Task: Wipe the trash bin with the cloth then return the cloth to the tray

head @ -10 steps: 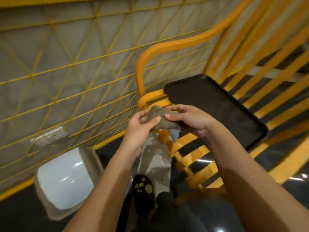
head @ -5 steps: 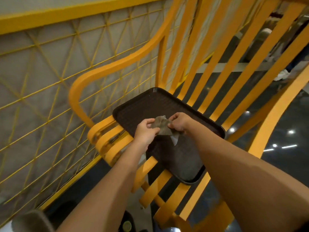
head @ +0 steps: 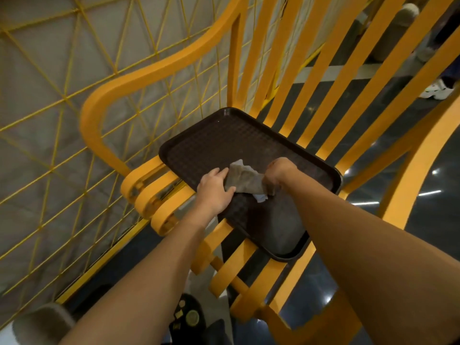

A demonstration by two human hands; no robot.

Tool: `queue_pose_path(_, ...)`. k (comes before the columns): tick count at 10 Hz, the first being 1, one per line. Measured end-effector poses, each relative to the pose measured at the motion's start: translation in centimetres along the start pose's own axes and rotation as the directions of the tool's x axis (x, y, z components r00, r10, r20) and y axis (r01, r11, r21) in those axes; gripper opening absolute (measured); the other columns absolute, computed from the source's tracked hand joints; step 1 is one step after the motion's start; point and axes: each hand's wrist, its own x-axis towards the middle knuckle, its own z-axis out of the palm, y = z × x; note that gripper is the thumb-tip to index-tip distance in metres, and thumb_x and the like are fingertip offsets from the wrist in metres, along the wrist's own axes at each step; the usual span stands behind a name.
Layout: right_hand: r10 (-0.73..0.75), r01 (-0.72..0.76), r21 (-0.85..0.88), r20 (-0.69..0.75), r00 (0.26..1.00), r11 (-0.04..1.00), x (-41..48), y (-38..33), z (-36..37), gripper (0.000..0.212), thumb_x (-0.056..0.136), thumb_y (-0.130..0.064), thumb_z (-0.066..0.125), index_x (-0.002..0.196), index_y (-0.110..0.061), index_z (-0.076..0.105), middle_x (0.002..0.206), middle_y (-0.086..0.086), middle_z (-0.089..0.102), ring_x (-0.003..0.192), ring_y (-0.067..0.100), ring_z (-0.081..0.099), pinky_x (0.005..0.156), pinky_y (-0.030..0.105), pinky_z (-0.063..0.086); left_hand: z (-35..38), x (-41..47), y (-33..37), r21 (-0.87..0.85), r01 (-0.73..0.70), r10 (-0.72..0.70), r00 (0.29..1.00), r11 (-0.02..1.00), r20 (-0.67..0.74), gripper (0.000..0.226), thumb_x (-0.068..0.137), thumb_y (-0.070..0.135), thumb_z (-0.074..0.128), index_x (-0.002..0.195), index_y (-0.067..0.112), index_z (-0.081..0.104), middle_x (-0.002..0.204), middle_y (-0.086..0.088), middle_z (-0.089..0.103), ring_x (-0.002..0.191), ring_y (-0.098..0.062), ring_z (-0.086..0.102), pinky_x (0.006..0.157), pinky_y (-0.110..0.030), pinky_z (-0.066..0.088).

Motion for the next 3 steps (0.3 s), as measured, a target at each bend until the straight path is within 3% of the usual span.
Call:
queue_pose_path(1, -0.067, 0.062, -0.080, -0.057, 0.996, 0.995, -1.6, -1.1, -1.3, 0.031, 0.092, -0.013, 0.046, 0.119, -0.003, 0.057, 0.126, 0.012, 0.056, 0.113, 0.027, 0.053, 0.072, 0.025, 0.046, -2.4, -2.1, -1.0, 0.013, 0.015, -0.014, 0.995, 1.000, -0.095, 0.049, 0.093, 0.027, 0.049, 0.139, 0.014, 0.037, 0.147, -0.008, 0.032, 0.136, -0.025, 0.027, 0.111, -0.036, 0.024)
queue_pose_path(2, -0.136, 0.125, -0.113, -0.100, 0.986, 0.986, -3.6, -1.6, -1.9, 0.031, 0.091, -0.013, 0.045, 0.117, 0.001, 0.055, 0.123, 0.016, 0.057, 0.105, 0.029, 0.056, 0.070, 0.027, 0.045, -5.1, -5.8, -2.0, 0.041, 0.012, -0.002, 0.975, 0.999, -0.224, 0.042, 0.095, 0.027, 0.045, 0.135, 0.012, 0.043, 0.145, -0.010, 0.036, 0.133, -0.026, 0.030, 0.109, -0.038, 0.026)
queue_pose_path(3, -0.275, 0.265, -0.086, -0.153, 0.949, 0.960, -6.6, -2.6, -1.4, 0.043, 0.094, -0.026, 0.047, 0.132, -0.007, 0.044, 0.136, 0.013, 0.048, 0.122, 0.029, 0.046, 0.091, 0.031, 0.040, -7.1, -9.6, -2.2, 0.128, 0.005, 0.045, 0.921, 0.992, -0.387, 0.042, 0.095, 0.028, 0.044, 0.134, 0.014, 0.044, 0.144, -0.009, 0.039, 0.132, -0.026, 0.032, 0.109, -0.040, 0.024)
